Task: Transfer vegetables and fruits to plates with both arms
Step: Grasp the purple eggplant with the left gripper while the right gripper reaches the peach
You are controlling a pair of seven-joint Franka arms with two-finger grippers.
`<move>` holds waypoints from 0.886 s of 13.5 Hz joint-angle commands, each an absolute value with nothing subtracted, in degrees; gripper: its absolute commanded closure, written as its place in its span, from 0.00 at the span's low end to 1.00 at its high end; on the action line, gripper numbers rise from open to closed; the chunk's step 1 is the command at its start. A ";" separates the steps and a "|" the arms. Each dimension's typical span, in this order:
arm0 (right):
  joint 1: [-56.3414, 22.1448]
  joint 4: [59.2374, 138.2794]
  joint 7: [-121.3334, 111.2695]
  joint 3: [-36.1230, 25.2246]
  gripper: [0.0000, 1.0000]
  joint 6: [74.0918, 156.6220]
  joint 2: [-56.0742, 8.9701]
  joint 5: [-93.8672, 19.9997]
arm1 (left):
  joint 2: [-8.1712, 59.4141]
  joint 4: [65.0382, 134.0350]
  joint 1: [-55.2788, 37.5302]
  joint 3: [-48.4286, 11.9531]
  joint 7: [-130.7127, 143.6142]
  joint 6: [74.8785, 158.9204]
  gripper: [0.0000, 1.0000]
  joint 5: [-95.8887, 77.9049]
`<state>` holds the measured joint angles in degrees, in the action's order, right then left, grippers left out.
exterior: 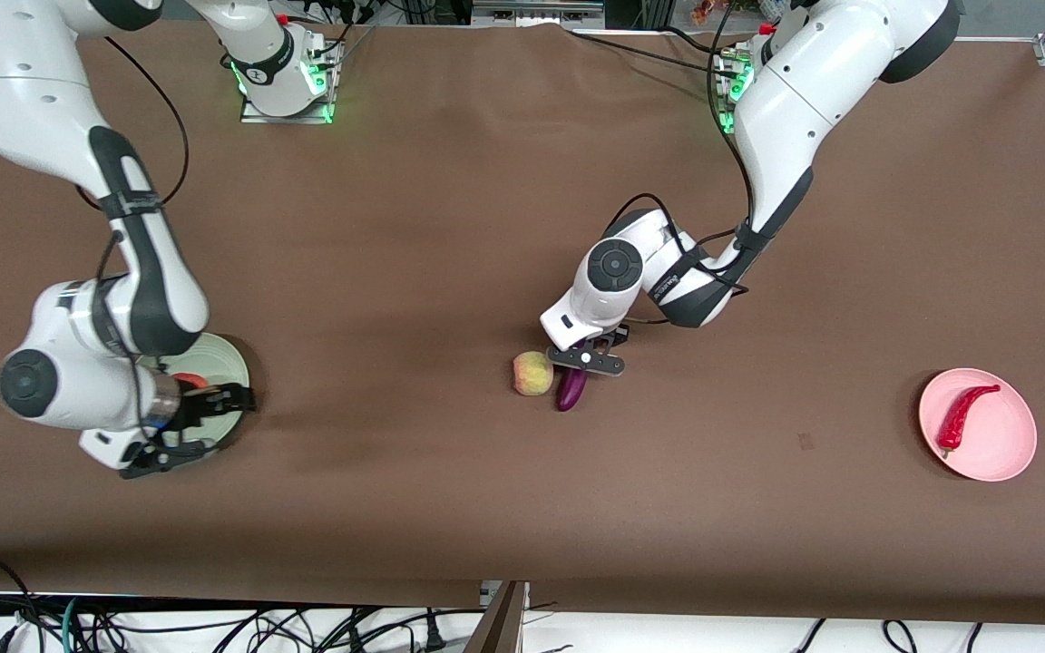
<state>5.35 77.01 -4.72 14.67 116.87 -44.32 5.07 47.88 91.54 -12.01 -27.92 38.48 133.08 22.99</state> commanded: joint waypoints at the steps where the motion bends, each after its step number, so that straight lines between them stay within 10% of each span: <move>1: 4.66 76.73 4.45 18.62 0.00 115.93 -44.21 4.39 | 45.71 91.32 -11.34 -27.86 40.08 128.88 0.94 24.70; 12: -16.77 76.82 41.22 21.45 0.00 140.00 -47.98 5.36 | 34.37 90.26 12.45 -27.86 16.41 112.15 0.94 24.79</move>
<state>-15.11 77.23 39.49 22.53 137.06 -47.08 4.95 35.50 89.14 7.84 -27.17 25.55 112.47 23.65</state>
